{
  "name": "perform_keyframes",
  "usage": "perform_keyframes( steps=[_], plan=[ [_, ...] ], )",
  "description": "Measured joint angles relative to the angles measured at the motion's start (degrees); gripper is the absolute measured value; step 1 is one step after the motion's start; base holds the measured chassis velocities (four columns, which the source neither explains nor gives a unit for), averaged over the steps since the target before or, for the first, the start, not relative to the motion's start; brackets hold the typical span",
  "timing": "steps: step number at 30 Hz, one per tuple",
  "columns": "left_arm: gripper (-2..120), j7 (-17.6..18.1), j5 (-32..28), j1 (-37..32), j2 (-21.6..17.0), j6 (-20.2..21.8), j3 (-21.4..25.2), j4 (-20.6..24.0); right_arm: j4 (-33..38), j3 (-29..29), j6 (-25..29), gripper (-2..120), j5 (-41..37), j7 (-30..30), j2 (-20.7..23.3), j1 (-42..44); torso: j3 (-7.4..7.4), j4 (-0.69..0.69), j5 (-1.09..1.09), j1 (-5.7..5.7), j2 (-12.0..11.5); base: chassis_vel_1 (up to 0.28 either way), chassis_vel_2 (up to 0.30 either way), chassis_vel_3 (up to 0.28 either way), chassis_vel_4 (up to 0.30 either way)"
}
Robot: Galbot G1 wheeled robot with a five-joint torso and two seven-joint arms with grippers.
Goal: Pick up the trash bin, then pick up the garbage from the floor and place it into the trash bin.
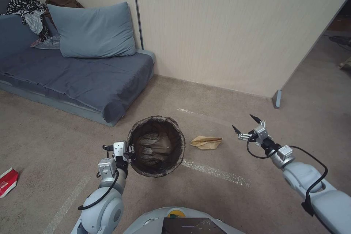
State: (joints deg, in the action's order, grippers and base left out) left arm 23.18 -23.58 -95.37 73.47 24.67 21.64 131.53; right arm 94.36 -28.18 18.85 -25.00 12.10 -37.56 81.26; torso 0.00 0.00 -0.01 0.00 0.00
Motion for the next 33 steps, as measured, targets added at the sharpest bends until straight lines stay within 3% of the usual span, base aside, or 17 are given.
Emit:
perform_keyframes(
  steps=[14, 26, 33],
  plan=[
    [4, 0.1, -1.4, 0.9, -0.6, 0.0, 1.2, -0.2, -6.9, 17.8, 0.3, 100, -0.9, 5.5, 3.6, -13.7, 0.00, 0.00, 0.02, 0.00, 0.0, 0.000, 0.000, 0.000, 0.000],
    [4, 0.2, -1.7, 1.5, -0.9, 0.1, 1.0, -0.7, -7.0, 25.0, 0.0, 100, -0.3, 6.1, 5.5, -17.3, 0.00, 0.00, 0.01, 0.00, 0.0, 0.000, 0.000, 0.000, 0.000],
    [4, 0.3, -1.7, 1.6, -0.8, 0.1, 0.8, -0.7, -8.7, 28.4, -0.1, 100, 0.3, 6.2, 3.7, -18.8, 0.00, 0.01, 0.01, 0.00, 0.0, 0.000, 0.000, 0.000, 0.000]
  ],
)
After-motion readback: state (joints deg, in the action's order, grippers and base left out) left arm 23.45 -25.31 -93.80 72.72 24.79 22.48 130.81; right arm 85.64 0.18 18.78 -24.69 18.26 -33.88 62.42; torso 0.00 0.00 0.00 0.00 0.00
